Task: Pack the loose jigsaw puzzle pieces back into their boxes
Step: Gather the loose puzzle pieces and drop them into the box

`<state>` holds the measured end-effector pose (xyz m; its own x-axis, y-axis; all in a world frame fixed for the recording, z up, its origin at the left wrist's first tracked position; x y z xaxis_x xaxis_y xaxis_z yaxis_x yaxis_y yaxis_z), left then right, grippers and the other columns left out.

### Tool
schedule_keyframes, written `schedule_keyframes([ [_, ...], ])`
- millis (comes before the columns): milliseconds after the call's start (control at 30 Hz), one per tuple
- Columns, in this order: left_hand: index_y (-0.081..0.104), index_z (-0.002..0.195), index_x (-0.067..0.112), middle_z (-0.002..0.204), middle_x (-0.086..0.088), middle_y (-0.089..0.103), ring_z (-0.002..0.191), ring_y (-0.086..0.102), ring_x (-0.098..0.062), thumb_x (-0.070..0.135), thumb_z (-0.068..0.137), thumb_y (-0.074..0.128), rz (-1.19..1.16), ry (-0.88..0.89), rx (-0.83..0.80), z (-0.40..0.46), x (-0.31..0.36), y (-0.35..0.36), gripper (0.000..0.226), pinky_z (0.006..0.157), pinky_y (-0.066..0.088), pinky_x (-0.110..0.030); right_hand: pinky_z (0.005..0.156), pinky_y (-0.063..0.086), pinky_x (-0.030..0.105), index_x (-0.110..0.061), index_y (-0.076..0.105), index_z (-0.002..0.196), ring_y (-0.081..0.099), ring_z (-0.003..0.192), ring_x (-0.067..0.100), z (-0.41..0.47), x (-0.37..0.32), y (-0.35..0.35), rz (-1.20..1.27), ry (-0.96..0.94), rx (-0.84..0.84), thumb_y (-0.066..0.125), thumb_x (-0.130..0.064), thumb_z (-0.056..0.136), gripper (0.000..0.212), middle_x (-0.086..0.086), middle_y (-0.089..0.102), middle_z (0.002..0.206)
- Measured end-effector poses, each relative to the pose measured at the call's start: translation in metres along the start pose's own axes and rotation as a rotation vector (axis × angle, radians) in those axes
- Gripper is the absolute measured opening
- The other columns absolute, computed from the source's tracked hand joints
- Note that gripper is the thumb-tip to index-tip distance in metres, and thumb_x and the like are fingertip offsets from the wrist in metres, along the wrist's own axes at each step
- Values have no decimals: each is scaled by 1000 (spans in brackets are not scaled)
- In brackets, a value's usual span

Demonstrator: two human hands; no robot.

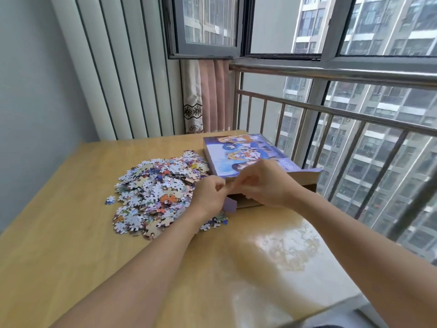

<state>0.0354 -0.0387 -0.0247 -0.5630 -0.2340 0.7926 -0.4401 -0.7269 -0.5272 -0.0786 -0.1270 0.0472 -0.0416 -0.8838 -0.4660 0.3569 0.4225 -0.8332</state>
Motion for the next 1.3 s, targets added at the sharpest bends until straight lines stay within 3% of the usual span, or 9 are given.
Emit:
schedule_keyframes([
  [100, 77, 89, 19, 93, 4, 71, 85, 62, -10, 40, 89, 70, -10, 24, -203, -10, -1, -1, 22, 73, 48, -32, 54, 59, 31, -12, 79, 86, 70, 60, 18, 12, -20, 5, 162, 29, 31, 69, -3, 78, 16, 1, 74, 68],
  [167, 74, 108, 24, 109, 13, 68, 100, 60, -3, 30, 85, 78, 31, 23, -251, -14, -8, -18, 23, 80, 47, -25, 54, 59, 34, -8, 78, 88, 71, 59, 23, 23, -30, 13, 240, 53, 20, 66, 0, 80, 16, 6, 75, 69],
  [300, 65, 117, 31, 129, 9, 60, 121, 54, -10, 33, 82, 79, 217, -33, -74, -23, -33, -90, 38, 100, 44, -30, 69, 61, 38, -7, 72, 94, 74, 78, 32, 48, -45, 57, 172, 177, -188, 73, -19, 86, 13, 10, 74, 86],
  [467, 38, 145, 43, 157, 12, 26, 147, 17, -16, 97, 46, 55, 560, -171, -161, -63, -81, -133, 114, 119, 26, -47, 59, 47, 28, -5, 61, 107, 62, 72, 20, 42, -54, 109, -161, 378, -532, 76, -59, 79, 63, 7, 66, 92],
  [567, 27, 151, 45, 161, 15, 15, 150, 8, -14, 103, 36, 52, 581, -159, -225, -83, -98, -125, 131, 122, 18, -48, 86, 50, 35, -7, 53, 133, 61, 115, 26, 35, -53, 114, -246, 403, -581, 73, -71, 73, 90, 7, 60, 132],
  [767, 50, 140, 36, 146, 14, 45, 136, 41, -11, 90, 55, 57, 476, -14, -46, -83, -107, -120, 101, 114, 35, -37, 105, 44, 37, -19, 37, 149, 48, 134, 25, 35, -63, 131, -273, 349, -622, 87, -64, 59, 112, 0, 48, 149],
  [1000, 71, 113, 30, 114, 15, 67, 107, 61, -6, 36, 77, 83, 281, 104, 98, -83, -99, -125, 38, 95, 50, -35, 70, 49, 33, -23, 49, 139, 53, 94, 20, 52, -75, 146, -256, 148, -404, 91, -34, 64, 88, -3, 54, 95],
  [1200, 73, 110, 30, 106, 16, 72, 97, 65, 3, 25, 81, 81, 139, 40, 112, -84, -99, -129, 30, 89, 49, -16, 107, 42, 53, -41, 8, 158, 31, 140, 36, 61, -61, 159, -303, 135, -543, 91, -51, 61, 128, 7, 29, 155],
  [1300, 70, 116, 32, 105, 17, 72, 99, 64, 7, 19, 81, 82, 67, 33, 48, -86, -96, -123, 40, 91, 48, -12, 101, 47, 40, -36, 27, 154, 50, 126, 25, 67, -67, 158, -272, 40, -575, 90, -44, 66, 109, 2, 50, 145],
])
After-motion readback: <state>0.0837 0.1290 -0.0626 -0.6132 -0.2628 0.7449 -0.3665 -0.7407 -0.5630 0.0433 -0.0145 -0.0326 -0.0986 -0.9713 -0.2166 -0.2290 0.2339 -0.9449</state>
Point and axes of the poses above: each hand's wrist, its own z-axis towards the middle knuckle, its own y-axis out of the palm, x = y × z, the point moved 7 cm from there along z, towards the middle knuckle
